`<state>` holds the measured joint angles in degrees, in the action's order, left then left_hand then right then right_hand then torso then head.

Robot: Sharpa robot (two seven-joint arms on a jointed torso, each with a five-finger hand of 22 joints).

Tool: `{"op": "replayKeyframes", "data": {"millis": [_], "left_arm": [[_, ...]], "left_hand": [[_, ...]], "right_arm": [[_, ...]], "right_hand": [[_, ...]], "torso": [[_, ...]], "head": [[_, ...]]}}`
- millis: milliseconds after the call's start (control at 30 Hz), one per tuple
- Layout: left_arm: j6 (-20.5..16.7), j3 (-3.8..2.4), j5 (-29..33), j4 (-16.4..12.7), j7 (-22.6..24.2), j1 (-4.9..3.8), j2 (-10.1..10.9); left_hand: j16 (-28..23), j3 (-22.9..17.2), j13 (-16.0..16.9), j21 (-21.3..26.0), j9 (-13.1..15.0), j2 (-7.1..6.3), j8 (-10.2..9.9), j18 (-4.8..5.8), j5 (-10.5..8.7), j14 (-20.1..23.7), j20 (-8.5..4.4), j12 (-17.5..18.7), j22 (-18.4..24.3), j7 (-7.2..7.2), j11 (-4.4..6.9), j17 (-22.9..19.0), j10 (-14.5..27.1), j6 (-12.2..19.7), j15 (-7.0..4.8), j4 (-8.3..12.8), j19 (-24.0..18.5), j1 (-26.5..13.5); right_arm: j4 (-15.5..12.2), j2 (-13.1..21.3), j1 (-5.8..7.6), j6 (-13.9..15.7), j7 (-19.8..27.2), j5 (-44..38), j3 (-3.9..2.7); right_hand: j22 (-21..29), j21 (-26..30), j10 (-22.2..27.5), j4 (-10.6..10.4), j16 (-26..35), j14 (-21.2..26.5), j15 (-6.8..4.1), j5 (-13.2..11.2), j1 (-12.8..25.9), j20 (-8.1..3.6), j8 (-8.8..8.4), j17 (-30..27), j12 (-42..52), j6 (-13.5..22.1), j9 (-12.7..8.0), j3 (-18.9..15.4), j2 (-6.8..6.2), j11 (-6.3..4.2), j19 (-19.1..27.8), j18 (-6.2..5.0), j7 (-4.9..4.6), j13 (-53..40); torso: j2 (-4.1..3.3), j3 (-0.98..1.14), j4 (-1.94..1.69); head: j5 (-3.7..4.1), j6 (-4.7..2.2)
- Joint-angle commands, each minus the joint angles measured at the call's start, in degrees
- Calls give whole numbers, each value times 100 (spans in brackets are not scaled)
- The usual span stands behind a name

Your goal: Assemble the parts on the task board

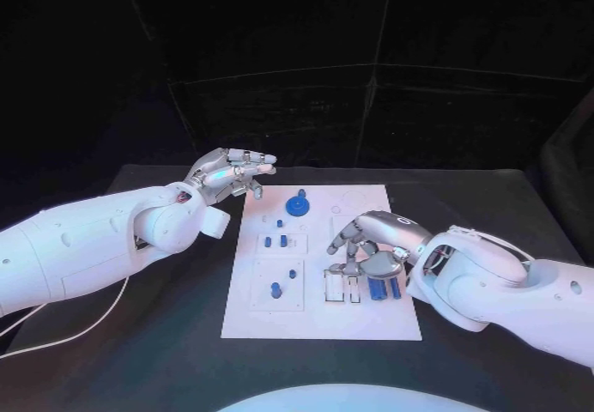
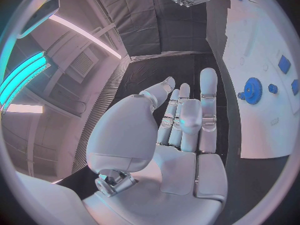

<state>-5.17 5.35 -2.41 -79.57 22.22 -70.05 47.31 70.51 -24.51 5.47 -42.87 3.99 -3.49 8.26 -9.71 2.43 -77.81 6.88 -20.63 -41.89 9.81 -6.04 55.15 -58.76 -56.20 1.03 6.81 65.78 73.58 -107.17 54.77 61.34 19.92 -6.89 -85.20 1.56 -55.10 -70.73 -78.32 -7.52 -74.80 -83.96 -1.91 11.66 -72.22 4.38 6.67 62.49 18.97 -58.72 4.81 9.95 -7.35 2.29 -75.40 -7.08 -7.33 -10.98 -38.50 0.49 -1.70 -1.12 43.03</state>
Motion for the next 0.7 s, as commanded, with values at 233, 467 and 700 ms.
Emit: {"op": "replayKeyframes", "data": {"millis": [233, 467, 700], "left_arm": [[66, -3, 19, -27, 4, -8, 11], [73, 2, 19, -26, -1, -7, 12], [81, 8, 19, -27, -4, -7, 19]], "left_hand": [[-27, 40, -6, 8, -5, 10, 40, -79, 36, 37, 7, -20, 8, 16, 8, -14, 53, 15, 12, 11, -11, -41], [-27, 40, -6, 8, -5, 10, 40, -79, 36, 37, 7, -20, 8, 16, 8, -14, 53, 15, 12, 11, -11, -41], [-27, 40, -6, 8, -5, 10, 40, -79, 36, 37, 7, -20, 8, 16, 8, -14, 53, 15, 12, 11, -11, -41]], "right_arm": [[-203, 808, 76, -39, -1395, 878, 13], [-250, 990, 75, -335, -1899, 664, 20], [-215, 892, -7, -597, -2227, 291, 29]], "right_hand": [[-656, -445, 198, -618, -443, -271, -124, 432, 146, -144, 672, 602, 3093, 8, 279, -1035, 190, -139, -219, 157, 166, -3475], [-770, -513, -7, -902, -632, -311, -167, 522, 229, -175, 1160, 922, 4467, 96, 638, -1514, 303, -185, -245, 175, 238, -5059], [-872, -570, -3, -917, -736, -332, -150, 413, 376, -158, 1352, 1111, 4703, 316, 826, -1799, 321, -167, -280, 194, 214, -5397]], "torso": [[40, -12, 118], [57, -10, 164], [53, -9, 145]], "head": [[208, -69], [244, -58], [244, -35]]}}
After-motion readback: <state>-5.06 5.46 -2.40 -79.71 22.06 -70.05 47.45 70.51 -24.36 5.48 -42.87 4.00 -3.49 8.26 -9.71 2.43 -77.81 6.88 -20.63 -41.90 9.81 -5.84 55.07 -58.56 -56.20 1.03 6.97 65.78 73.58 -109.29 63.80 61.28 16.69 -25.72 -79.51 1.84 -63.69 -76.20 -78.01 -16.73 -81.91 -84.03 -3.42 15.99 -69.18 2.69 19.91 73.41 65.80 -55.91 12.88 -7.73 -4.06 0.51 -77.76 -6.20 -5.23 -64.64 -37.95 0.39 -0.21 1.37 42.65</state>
